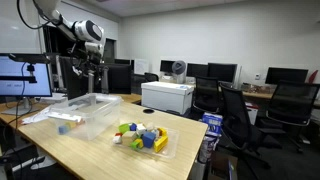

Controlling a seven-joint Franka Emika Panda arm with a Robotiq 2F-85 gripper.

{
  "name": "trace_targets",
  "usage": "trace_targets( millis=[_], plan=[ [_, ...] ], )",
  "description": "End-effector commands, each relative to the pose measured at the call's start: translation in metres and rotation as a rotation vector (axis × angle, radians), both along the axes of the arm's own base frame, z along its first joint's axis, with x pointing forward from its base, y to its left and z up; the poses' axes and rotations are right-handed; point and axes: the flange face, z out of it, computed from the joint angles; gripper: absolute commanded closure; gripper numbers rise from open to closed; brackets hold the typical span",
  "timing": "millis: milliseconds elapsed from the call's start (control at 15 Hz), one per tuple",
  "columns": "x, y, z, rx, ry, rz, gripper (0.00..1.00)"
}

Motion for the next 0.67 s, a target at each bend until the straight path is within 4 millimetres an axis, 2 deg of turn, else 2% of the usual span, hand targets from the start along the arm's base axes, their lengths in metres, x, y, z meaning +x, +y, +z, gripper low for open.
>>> trace_targets(
  millis=[0, 400, 600],
  plan=[
    [0.000, 0.000, 0.001, 0.000, 0.001, 0.000, 0.00],
    [0.000, 0.003, -0.003, 0.004, 0.012, 0.037, 0.00],
    [-0.004, 0.011, -0.008, 0.029, -0.015, 0.222, 0.00]
  ],
)
